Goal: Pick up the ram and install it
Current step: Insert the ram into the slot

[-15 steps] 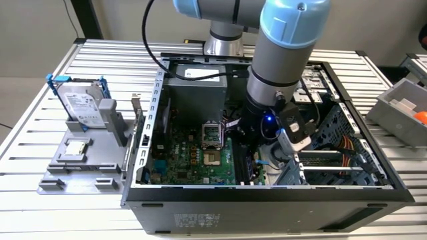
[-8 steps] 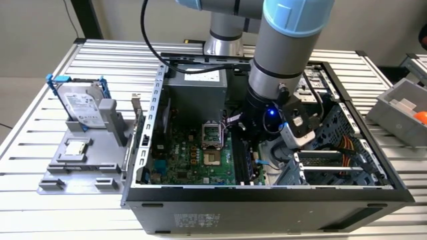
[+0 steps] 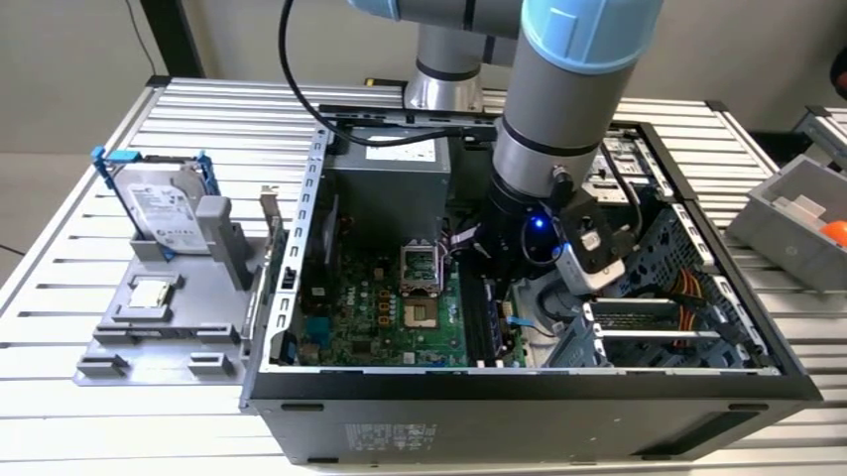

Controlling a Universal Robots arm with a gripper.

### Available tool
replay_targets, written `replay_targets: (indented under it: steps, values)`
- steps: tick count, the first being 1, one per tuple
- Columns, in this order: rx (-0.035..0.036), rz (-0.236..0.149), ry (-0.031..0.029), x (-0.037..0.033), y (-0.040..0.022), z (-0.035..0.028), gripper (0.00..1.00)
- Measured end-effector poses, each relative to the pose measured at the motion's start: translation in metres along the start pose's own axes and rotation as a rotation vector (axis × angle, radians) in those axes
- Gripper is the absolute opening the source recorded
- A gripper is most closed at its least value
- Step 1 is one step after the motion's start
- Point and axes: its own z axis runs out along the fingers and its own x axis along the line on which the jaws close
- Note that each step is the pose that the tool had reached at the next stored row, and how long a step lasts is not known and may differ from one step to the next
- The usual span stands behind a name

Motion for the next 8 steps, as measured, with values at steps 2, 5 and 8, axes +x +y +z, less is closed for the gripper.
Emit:
replay_targets:
  steps: [2,5,8]
  values:
    - [0.0000,0.000,0.0000,0.0001,0.0000,0.0000,0.00]
    - [0.0000,0.000,0.0000,0.0001,0.0000,0.0000,0.00]
    - [-0.0001,0.000,0.0000,0.0002,0.0000,0.0000,0.00]
